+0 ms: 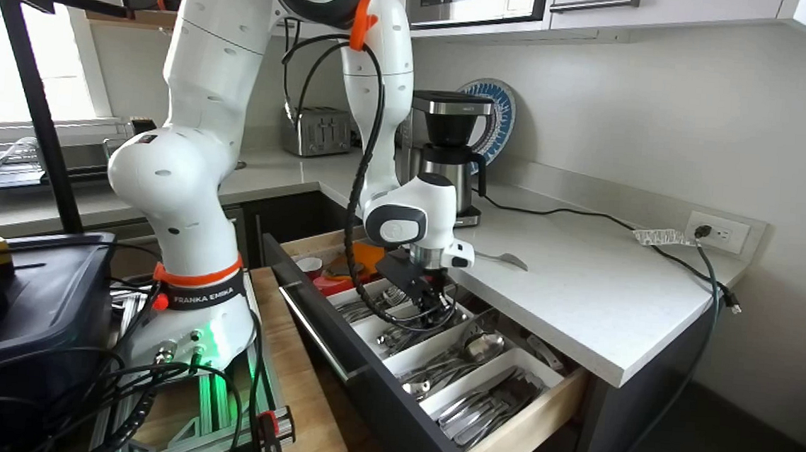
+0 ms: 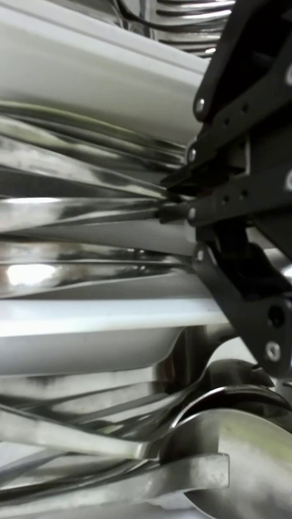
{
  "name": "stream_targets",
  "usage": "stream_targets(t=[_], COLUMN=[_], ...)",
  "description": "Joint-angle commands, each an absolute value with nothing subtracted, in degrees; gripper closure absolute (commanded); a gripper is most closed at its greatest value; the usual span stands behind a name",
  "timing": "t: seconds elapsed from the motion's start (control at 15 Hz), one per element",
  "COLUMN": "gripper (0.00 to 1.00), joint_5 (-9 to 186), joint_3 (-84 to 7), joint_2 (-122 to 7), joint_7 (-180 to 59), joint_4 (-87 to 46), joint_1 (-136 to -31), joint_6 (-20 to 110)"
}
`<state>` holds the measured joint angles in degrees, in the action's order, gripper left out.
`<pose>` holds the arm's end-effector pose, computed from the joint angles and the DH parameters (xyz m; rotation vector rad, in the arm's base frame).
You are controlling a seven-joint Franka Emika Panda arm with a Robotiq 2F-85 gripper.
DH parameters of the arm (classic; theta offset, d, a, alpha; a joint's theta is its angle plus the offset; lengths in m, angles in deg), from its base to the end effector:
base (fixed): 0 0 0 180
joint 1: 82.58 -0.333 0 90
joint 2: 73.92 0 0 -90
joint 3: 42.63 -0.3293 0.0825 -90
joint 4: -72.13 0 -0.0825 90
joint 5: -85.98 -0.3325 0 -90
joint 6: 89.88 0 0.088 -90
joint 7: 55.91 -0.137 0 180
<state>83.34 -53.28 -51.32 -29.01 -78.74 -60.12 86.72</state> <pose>0.4107 -0.0827 0.1551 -3.0727 -0.3103 -0.1252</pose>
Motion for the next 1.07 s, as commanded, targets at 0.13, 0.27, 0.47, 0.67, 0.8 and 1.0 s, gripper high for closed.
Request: stream_targets(t=[0.13, 0.27, 0.47, 0.67, 0.8, 1.0], gripper=[0.97, 0.97, 0.76, 0.97, 0.95, 0.64], joint_5=[86.1, 86.73, 86.94, 87.07, 87.22, 87.43], joint_3=[-53.61, -52.63, -52.73, -53.01, -52.98, -52.62], joint_2=[-49.71, -50.13, -51.14, -51.08, -50.9, -51.08], joint_7=[-30.38, -30.67, -30.62, -30.44, -30.47, -30.64], joint_4=[-78.05, -78.13, -78.43, -78.35, -78.25, -78.31], joint_1=[-58.79, -59.47, -59.07, -58.71, -58.71, -59.1], joint_6=[87.06, 86.52, 85.98, 85.93, 85.88, 85.74])
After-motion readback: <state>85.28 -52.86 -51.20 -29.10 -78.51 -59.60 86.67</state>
